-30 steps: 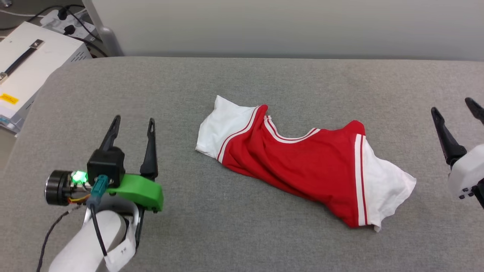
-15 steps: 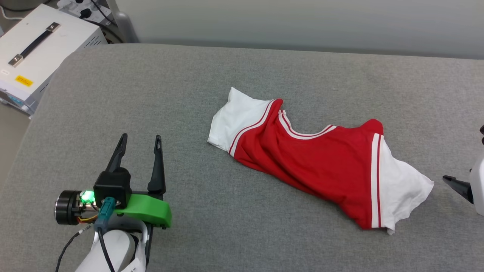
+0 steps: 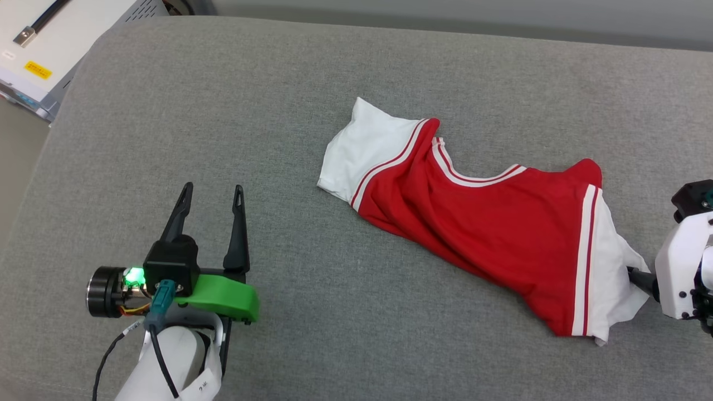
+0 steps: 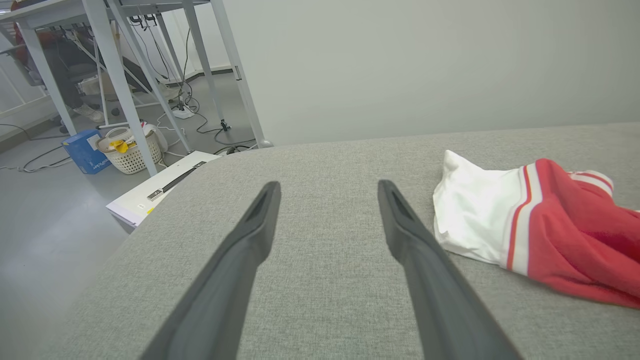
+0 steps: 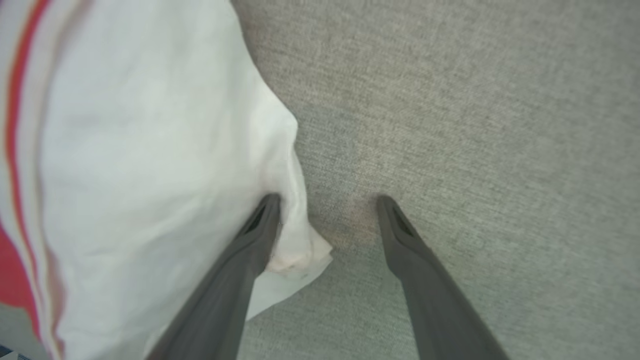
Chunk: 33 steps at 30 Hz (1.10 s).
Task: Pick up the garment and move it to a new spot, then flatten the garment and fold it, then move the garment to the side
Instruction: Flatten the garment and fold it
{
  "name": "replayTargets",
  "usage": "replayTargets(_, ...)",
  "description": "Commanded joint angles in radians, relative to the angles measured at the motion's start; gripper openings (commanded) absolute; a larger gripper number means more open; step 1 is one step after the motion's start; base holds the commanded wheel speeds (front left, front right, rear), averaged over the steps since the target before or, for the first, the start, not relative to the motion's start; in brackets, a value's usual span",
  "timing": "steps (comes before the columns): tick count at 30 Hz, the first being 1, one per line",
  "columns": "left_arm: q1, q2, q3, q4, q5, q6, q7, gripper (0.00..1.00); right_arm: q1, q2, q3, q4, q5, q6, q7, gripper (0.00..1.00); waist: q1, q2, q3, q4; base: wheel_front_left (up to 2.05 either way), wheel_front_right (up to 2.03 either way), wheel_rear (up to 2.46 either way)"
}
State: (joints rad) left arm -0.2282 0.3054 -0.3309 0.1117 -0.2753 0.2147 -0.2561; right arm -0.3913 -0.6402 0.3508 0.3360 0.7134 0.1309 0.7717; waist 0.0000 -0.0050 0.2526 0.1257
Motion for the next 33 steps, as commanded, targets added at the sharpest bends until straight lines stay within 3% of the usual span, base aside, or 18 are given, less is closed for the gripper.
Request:
replayTargets(1, -0.018, -0.011, 0.011, 0.006, 0.013, -0.009, -0.006, 1.0, 0.01, 0.018, 0.032, 0.03, 0.002, 0.0, -0.007, 1.0, 0.0, 0.005, 0.012, 0.006, 0.0, 0.0, 0.0)
replayTargets(6, -0.013, -0.028, 0.043, 0.023, 0.035, -0.028, -0.006, 1.0, 0.023, 0.028, 0.094, 0.075, 0.006, 0.0, -0.086, 1.0, 0.0, 0.005, 0.006, -0.008, 0.0, 0.0, 0.0)
replayTargets(7, -0.011, -0.03, 0.052, 0.027, 0.038, -0.032, -0.006, 1.0, 0.018, 0.025, 0.101, 0.077, 0.008, 0.0, -0.116, 0.05, 0.0, 0.005, 0.001, -0.015, 0.0, 0.0, 0.0)
replayTargets(8, -0.01, -0.031, 0.058, 0.032, 0.042, -0.037, -0.006, 1.0, 0.015, 0.02, 0.106, 0.077, 0.009, 0.0, -0.139, 0.0, 0.0, 0.005, -0.004, -0.019, 0.0, 0.0, 0.0)
replayTargets(14, -0.014, -0.021, 0.092, 0.057, 0.064, -0.078, -0.006, 1.0, -0.015, -0.034, 0.085, 0.05, -0.003, 0.0, -0.308, 0.0, 0.0, 0.005, -0.057, -0.06, 0.0, 0.0, 0.0)
replayTargets(18, -0.042, -0.001, 0.11, 0.071, 0.073, -0.111, -0.006, 1.0, 0.003, -0.084, 0.047, 0.003, -0.008, 0.0, -0.359, 0.0, 0.0, 0.005, -0.084, -0.085, 0.0, 0.0, 0.0)
replayTargets(27, -0.222, 0.062, 0.117, 0.151, 0.07, -0.215, -0.001, 1.0, 0.134, -0.153, -0.094, -0.14, -0.023, 0.0, -0.372, 0.0, 0.0, 0.005, -0.095, -0.131, 0.0, 0.0, 0.0)
replayTargets(33, -0.447, 0.084, 0.052, 0.199, 0.064, -0.308, 0.116, 1.0, 0.23, -0.129, -0.226, -0.231, -0.068, 0.0, -0.338, 0.0, 0.0, 0.005, -0.07, -0.16, 0.0, 0.0, 0.0)
